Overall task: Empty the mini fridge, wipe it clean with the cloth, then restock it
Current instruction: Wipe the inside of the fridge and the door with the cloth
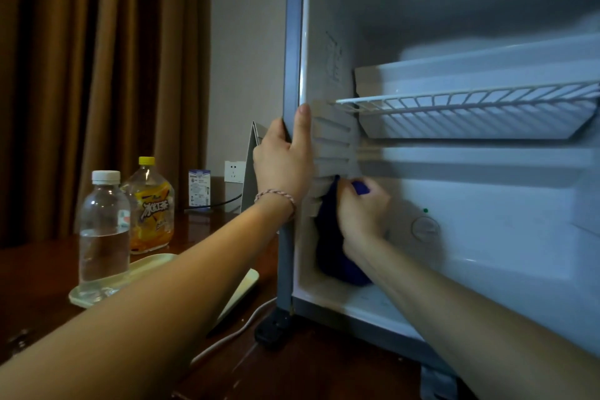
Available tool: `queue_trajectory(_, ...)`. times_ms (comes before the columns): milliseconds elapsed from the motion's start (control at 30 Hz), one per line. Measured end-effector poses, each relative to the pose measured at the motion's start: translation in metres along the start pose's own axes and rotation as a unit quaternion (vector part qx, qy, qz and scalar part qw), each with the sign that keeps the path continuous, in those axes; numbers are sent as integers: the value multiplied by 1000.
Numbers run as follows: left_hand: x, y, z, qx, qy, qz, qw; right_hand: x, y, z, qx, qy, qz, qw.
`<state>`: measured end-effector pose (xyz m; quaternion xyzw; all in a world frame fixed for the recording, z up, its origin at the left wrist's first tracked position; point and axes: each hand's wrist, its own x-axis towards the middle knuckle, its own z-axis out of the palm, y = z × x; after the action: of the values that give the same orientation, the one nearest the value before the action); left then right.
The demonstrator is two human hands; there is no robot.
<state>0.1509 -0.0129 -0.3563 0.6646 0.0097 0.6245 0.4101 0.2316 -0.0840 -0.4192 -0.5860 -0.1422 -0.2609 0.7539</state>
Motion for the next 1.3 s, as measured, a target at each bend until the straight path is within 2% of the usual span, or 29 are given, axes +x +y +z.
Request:
queue_trajectory(167,-3,2,-2,-12,-15,-3,1000,-24,-5,-4,-22,-49,-66,996)
queue_trajectory(300,-3,4,-1,-3,-9,3,1000,-14,-6,-8,-21,-46,-94,994)
queue_trajectory(600,0,-3,1,0,1,8,1000,48,9,-4,-37,-34,19,999)
queue_trajectory(767,2,-3,3,-2,6,13,1000,64,13,-3,-45,-10,45,998)
queue_trajectory(967,-1,-4,2,-16,-5,11,1000,47,8,-10,-1,-17,42,999)
queue_trajectory(1100,2,-5,0,-10,-2,13,1000,21,-12,-4,44,-25,-7,999)
queue_trajectory(1300,0,1,-3,-11,-7,5,1000,-12,-56,-4,32,-47,-125,991)
